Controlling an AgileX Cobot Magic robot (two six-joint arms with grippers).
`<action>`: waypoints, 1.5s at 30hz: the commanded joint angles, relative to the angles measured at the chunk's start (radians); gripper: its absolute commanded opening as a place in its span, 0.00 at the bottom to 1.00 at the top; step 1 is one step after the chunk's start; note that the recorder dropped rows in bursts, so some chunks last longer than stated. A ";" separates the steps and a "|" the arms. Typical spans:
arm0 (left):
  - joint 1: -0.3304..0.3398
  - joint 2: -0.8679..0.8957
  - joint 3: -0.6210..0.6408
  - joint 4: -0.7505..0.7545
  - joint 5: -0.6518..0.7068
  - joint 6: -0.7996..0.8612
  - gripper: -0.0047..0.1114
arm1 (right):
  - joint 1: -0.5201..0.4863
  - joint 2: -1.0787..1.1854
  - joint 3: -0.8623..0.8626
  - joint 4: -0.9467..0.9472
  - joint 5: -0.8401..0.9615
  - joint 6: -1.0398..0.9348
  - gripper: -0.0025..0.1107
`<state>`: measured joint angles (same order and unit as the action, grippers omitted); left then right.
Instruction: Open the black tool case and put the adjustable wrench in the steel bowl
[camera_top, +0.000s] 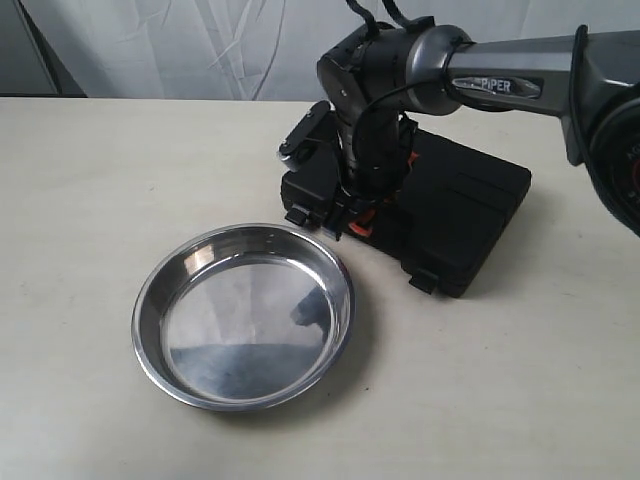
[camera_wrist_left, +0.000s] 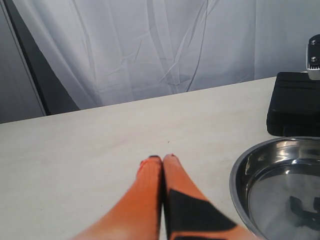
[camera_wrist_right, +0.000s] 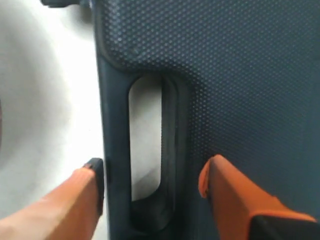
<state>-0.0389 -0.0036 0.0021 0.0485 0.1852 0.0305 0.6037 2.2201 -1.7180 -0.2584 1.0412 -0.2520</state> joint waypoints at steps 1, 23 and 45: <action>-0.004 0.004 -0.002 -0.002 -0.005 -0.001 0.04 | -0.004 0.045 0.000 0.022 0.000 -0.005 0.53; -0.004 0.004 -0.002 -0.002 -0.005 -0.001 0.04 | -0.004 -0.011 0.000 0.184 0.022 -0.006 0.47; -0.004 0.004 -0.002 -0.002 -0.005 -0.001 0.04 | 0.006 -0.011 0.000 0.091 0.005 0.046 0.46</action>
<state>-0.0389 -0.0036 0.0021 0.0485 0.1852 0.0305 0.6094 2.2133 -1.7201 -0.1815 1.0591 -0.2057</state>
